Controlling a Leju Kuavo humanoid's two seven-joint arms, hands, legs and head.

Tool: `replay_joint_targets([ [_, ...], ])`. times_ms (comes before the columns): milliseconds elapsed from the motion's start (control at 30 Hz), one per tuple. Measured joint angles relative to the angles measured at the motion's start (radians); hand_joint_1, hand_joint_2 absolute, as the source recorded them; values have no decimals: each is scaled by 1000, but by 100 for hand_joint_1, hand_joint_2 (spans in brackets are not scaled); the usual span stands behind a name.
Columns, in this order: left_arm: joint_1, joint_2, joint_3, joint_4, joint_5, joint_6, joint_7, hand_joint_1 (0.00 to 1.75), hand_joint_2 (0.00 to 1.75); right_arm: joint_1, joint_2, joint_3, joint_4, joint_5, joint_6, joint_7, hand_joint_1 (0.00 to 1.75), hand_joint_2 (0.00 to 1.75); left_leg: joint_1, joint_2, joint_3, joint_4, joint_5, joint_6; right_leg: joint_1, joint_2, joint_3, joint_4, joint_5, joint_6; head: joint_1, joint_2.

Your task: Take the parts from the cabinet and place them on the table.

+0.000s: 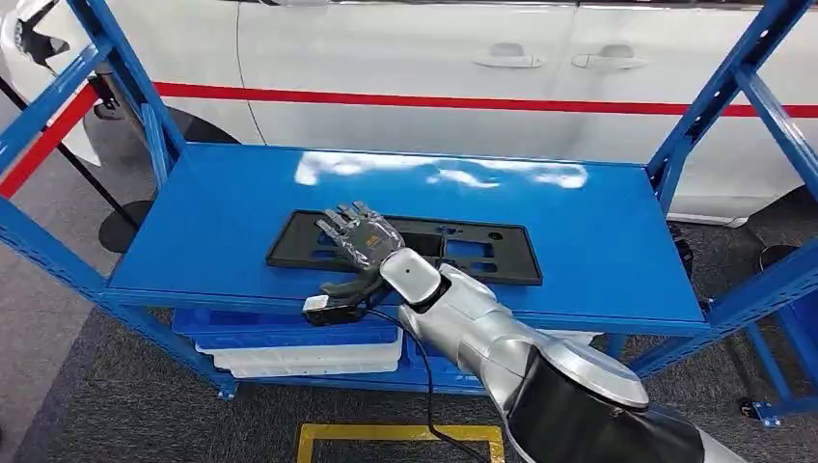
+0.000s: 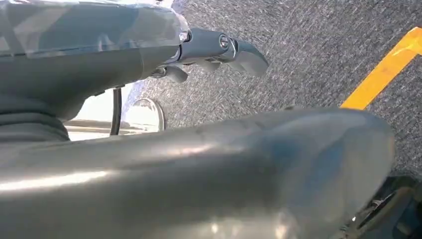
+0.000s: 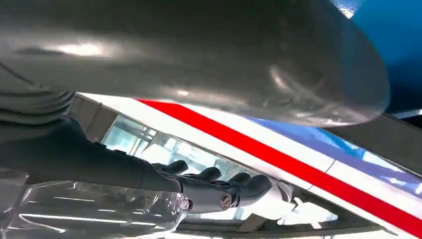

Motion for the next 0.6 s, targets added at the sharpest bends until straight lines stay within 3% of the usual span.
replay_joint_targets([
  [333,0,1,0,0,8,6,0,0,0,27,0,-28,6,41,-28,15,0,0,0,0,0,0,0,0,0,0,0,0,0,0,0,0],
  [367,0,1,0,0,8,6,0,0,0,27,0,-31,7,48,-34,17,0,175,0,0,0,0,0,0,0,0,0,0,0,0,0,0],
  [567,0,1,0,0,2,6,0,0,0,30,-1,-37,7,93,-84,39,0,175,0,0,0,0,0,0,0,0,0,0,0,0,0,0],
  [600,0,1,0,0,1,6,0,0,0,31,-1,-37,8,101,-84,42,133,175,0,0,0,0,0,0,0,0,0,0,0,0,0,0],
])
